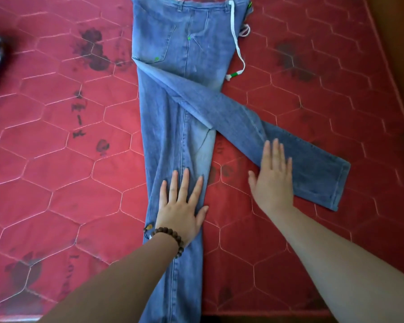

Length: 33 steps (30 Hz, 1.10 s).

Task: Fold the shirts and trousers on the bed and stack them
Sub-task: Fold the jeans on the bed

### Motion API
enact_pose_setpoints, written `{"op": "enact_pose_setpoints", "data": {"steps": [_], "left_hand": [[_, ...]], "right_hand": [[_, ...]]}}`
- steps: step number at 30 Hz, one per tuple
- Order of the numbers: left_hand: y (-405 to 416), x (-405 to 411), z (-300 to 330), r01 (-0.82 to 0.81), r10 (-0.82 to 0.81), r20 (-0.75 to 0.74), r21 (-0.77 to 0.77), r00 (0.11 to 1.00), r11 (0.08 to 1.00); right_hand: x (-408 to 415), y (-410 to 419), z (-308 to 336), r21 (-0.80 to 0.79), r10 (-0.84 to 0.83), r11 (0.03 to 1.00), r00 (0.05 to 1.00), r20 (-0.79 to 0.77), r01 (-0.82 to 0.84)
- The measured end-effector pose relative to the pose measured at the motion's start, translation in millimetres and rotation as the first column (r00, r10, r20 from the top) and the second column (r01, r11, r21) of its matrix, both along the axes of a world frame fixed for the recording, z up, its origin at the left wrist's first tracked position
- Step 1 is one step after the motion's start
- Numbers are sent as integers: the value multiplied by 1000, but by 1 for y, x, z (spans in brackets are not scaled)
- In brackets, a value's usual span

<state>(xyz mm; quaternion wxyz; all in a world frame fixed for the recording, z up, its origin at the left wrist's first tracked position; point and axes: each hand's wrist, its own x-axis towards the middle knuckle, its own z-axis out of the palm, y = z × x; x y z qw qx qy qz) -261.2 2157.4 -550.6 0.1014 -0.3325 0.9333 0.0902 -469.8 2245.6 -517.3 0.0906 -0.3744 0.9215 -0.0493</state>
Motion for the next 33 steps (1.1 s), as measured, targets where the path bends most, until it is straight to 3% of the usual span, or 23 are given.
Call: {"op": "enact_pose_setpoints", "data": {"steps": [3, 6, 9, 10, 12, 15, 16, 17, 20, 21, 22, 25, 28, 33], "left_hand": [[-1, 0, 0, 1, -1, 24, 10, 1000, 1000], [4, -11, 11, -44, 44, 13, 61, 999, 997], [9, -33, 38, -136, 205, -183, 330, 961, 934], [12, -42, 52, -157, 316, -247, 503, 916, 850], [18, -58, 84, -136, 528, -256, 794, 809, 593], [26, -71, 126, -59, 741, 18, 998, 671, 29], [27, -71, 129, -52, 774, 89, 996, 627, -72], [25, -67, 134, -61, 801, 125, 992, 586, -110], [17, -46, 147, -75, 853, 239, 970, 464, -231], [14, -36, 152, -60, 849, 296, 952, 437, -301], [12, -27, 157, -44, 832, 350, 929, 431, -367], [7, 2, 172, -12, 781, 438, 875, 445, -484], [7, 34, 192, 12, 752, 460, 850, 473, -527], [22, 100, 210, -14, 685, 404, 867, 606, -499]], "right_hand": [[-24, 10, 3, 55, -38, 998, 999, 9, 37], [-23, 8, 18, -60, -37, 997, 999, 0, 37], [-10, 8, 43, -170, -129, 972, 974, 184, 161], [-3, 8, 53, -214, -127, 960, 964, 233, 178], [17, 9, 74, -317, -67, 929, 930, 360, 189], [42, 5, 92, -360, 2, 892, 796, 606, 272], [49, 4, 96, -341, 1, 882, 722, 692, 326], [57, 2, 104, -323, 3, 857, 622, 783, 402], [76, 2, 125, -129, 10, 718, 174, 985, 684], [84, 5, 133, -101, 30, 716, 114, 993, 691], [91, 9, 139, -133, 58, 759, 137, 989, 637], [118, 29, 146, -282, 172, 929, 395, 902, 240], [148, 44, 158, -285, 276, 955, 610, 742, -85], [211, 62, 176, -233, 363, 932, 672, 646, -279]]}}
